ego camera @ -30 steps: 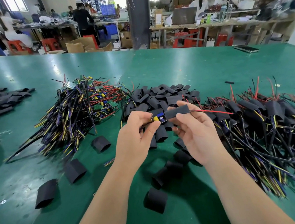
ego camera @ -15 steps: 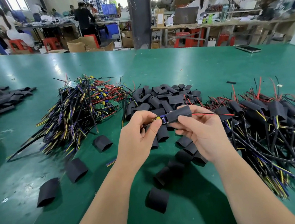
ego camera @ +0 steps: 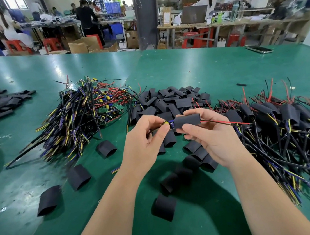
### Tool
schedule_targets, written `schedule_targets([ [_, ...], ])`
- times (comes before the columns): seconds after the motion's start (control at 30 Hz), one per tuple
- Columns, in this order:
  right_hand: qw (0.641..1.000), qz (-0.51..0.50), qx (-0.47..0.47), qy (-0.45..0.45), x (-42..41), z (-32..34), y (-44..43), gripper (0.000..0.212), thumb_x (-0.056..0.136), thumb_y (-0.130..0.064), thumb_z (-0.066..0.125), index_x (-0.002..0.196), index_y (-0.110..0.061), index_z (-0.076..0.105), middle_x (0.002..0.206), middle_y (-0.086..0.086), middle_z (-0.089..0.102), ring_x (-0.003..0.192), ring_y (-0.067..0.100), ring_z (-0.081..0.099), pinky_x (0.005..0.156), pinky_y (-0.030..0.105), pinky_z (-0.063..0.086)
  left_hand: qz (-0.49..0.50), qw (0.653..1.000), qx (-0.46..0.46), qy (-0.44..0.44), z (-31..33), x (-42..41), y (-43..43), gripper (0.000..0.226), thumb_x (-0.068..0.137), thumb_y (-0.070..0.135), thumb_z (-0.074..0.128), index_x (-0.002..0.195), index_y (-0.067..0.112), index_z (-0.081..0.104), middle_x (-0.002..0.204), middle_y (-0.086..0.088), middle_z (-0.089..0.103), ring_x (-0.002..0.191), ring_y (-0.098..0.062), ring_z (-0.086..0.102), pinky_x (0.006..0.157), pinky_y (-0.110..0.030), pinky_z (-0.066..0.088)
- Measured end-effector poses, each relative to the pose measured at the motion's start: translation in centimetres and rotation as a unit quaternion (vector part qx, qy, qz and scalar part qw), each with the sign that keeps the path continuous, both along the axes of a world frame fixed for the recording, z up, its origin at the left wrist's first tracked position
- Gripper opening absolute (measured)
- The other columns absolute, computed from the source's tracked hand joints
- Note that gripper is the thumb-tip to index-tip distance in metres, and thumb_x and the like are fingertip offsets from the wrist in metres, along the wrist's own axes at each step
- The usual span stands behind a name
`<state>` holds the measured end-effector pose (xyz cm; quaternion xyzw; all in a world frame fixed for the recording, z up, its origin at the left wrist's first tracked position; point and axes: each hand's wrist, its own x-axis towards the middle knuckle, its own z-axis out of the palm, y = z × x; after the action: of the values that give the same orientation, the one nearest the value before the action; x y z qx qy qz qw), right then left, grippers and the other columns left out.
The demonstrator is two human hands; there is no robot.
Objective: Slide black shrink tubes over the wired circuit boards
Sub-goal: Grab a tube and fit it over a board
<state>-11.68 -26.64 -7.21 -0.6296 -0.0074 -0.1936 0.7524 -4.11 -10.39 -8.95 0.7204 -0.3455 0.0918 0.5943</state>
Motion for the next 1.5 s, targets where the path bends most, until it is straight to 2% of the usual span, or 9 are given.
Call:
schedule_targets([
  [0.33,0.992,0.049,0.115,0.036,0.1,0.0,1.0,0.015,0.070,-0.014,0.068,0.082,-0.016,0.077,0.088,0.007,0.076,0.079,0.017,0.074,0.059,0.018,0.054,-0.005,1.000,-0.015,0.005,0.4,-0.5,-0.5,0.009,0.090,0.023,0.060,0.088,0.032,0.058,0.080,0.024,0.062,0.068,-0.006,0.056,0.063,-0.008,0.041],
  [0.53,0.986,0.047,0.149,0.057,0.4,-0.1,1.8,0.012,0.071,-0.017,0.066,0.067,-0.020,0.077,0.081,0.003,0.076,0.075,0.012,0.073,0.057,0.016,0.053,-0.010,1.000,-0.013,-0.010,0.4,-0.5,-0.1,0.005,0.090,0.028,0.056,0.089,0.031,0.060,0.078,0.004,0.059,0.069,-0.024,0.053,0.064,-0.028,0.044],
  [0.7,0.983,0.027,0.175,0.047,0.3,-0.2,1.4,0.016,0.071,-0.017,0.067,0.056,-0.023,0.070,0.077,0.003,0.075,0.075,0.014,0.074,0.058,0.017,0.053,-0.026,0.998,0.011,-0.055,0.0,-0.3,-0.1,0.017,0.094,0.012,0.053,0.102,0.021,0.065,0.085,0.023,0.062,0.069,0.004,0.053,0.066,-0.006,0.037],
  [0.8,0.986,0.021,0.154,0.052,0.5,-0.6,1.5,0.005,0.070,-0.017,0.069,0.074,-0.016,0.070,0.084,0.008,0.075,0.076,0.018,0.074,0.058,0.019,0.053,0.012,0.993,0.044,-0.109,-0.4,0.3,0.0,0.017,0.093,0.007,0.056,0.102,0.014,0.069,0.084,0.017,0.062,0.075,0.003,0.055,0.069,-0.008,0.039],
  [0.9,0.991,0.026,0.117,0.058,0.6,-0.9,1.8,0.021,0.071,-0.018,0.069,0.091,-0.011,0.068,0.092,0.008,0.075,0.079,0.020,0.073,0.058,0.020,0.052,0.046,0.989,0.043,-0.135,-0.7,0.7,0.2,0.015,0.090,0.006,0.060,0.096,0.014,0.071,0.084,0.013,0.066,0.078,0.003,0.058,0.070,-0.012,0.043],
  [1.07,0.997,-0.005,0.041,0.065,0.7,-1.1,2.1,0.019,0.086,-0.005,0.065,0.104,-0.012,0.066,0.088,0.005,0.074,0.076,0.019,0.069,0.063,0.022,0.049,0.073,0.992,0.040,-0.093,-0.9,0.7,0.2,0.021,0.084,0.009,0.067,0.091,0.026,0.057,0.078,0.024,0.067,0.078,0.005,0.064,0.069,-0.016,0.050],
  [1.2,0.995,-0.019,0.042,0.088,1.0,-1.2,2.4,0.043,0.090,-0.006,0.062,0.129,-0.022,0.055,0.088,-0.004,0.069,0.077,0.013,0.062,0.065,0.019,0.049,0.084,0.990,0.054,-0.097,-1.0,0.5,0.0,0.032,0.083,0.014,0.070,0.095,0.030,0.045,0.077,0.039,0.063,0.073,0.005,0.063,0.063,-0.012,0.047],
  [1.37,0.988,-0.041,-0.091,0.120,0.9,-1.5,2.3,0.067,0.090,-0.020,0.066,0.147,-0.029,0.033,0.092,-0.006,0.067,0.087,0.011,0.058,0.083,0.027,0.049,0.109,0.989,0.056,-0.083,-0.8,0.6,0.2,0.033,0.084,0.016,0.072,0.098,0.034,0.049,0.077,0.041,0.063,0.066,0.003,0.064,0.062,-0.022,0.049],
  [1.5,0.996,-0.053,-0.002,0.077,1.2,-1.1,2.9,0.064,0.090,-0.005,0.062,0.146,-0.019,0.035,0.089,-0.011,0.074,0.088,0.004,0.066,0.081,0.020,0.052,0.071,0.996,0.037,-0.043,-0.6,0.3,0.1,0.039,0.080,0.022,0.075,0.102,0.040,0.049,0.077,0.027,0.069,0.063,0.002,0.065,0.060,-0.011,0.048],
])
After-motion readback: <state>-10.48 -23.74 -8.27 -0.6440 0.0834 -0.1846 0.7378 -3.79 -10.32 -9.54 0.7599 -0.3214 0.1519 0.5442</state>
